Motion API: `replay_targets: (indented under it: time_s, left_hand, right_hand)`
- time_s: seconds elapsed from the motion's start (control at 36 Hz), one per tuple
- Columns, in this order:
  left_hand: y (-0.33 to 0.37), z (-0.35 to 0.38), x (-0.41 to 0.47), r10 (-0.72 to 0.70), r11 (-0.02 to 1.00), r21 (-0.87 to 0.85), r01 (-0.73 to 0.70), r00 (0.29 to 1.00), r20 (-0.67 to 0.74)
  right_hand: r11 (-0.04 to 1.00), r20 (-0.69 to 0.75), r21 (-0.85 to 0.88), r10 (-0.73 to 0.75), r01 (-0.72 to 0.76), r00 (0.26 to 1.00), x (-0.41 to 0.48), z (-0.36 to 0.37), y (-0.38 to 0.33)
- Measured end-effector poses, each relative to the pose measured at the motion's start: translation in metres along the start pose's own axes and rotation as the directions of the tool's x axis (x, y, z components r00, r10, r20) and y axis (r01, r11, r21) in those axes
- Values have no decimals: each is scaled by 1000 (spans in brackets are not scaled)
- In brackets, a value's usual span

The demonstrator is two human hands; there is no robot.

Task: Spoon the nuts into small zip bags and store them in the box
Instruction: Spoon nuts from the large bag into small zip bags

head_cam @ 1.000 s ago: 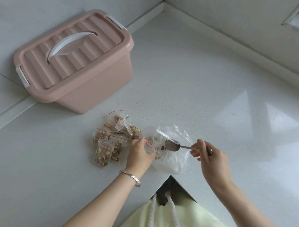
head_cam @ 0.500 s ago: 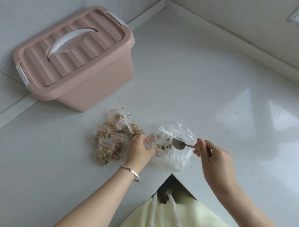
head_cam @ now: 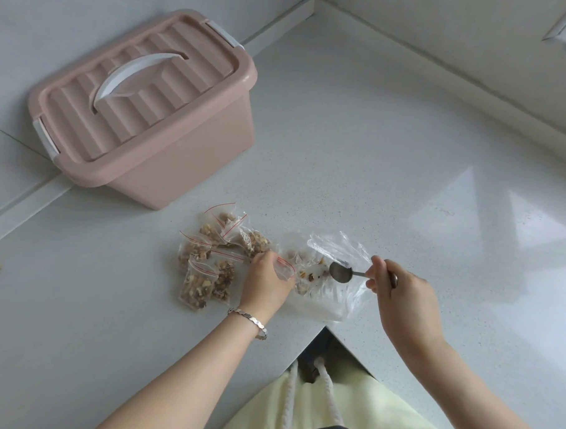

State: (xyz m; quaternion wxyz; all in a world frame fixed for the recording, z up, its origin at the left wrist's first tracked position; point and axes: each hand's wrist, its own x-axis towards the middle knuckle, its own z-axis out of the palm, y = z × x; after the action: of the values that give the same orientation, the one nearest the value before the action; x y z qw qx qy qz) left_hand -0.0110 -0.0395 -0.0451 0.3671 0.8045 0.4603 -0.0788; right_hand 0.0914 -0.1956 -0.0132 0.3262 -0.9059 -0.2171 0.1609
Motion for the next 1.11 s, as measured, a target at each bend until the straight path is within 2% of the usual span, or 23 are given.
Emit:
replay_targets:
  time_s: [0.17, 0.25, 0.33, 0.39, 0.5, 0.69, 0.81, 1.11]
  left_hand:
    - [0, 1, 1, -22, 1000, -19, 22, 999, 38]
    - [-1, 1, 1, -42, 998, -42, 43, 998, 41]
    - [-4, 1, 1, -60, 995, -74, 64, 997, 48]
    - [-6, 1, 1, -70, 992, -105, 76, 996, 58]
    - [-7, 0, 2, -81, 987, -133, 89, 995, 64]
    - [-6, -1, 1, -79, 990, -109, 85, 995, 60]
    - [-5, -1, 1, -66, 993, -97, 71, 996, 52]
    - [-5, 0, 1, -71, 995, -71, 75, 996, 57]
  right_hand:
    - [917, 90, 326, 213, -231, 973, 6, 7, 8]
    - [816, 163, 452, 321, -360, 933, 10, 14, 14]
    - [700, 262, 521, 414, -489, 872, 14, 12, 17]
    - [664, 287, 540, 432, -517, 855, 16, 9, 18]
    - [731, 217, 516, 394, -447, 893, 14, 2, 21]
    - [880, 68, 410, 234, -241, 970, -2, -9, 3]
    - [929, 77, 315, 180, -195, 981, -6, -6, -4]
    - [978, 101, 144, 135, -149, 986, -6, 2, -10]
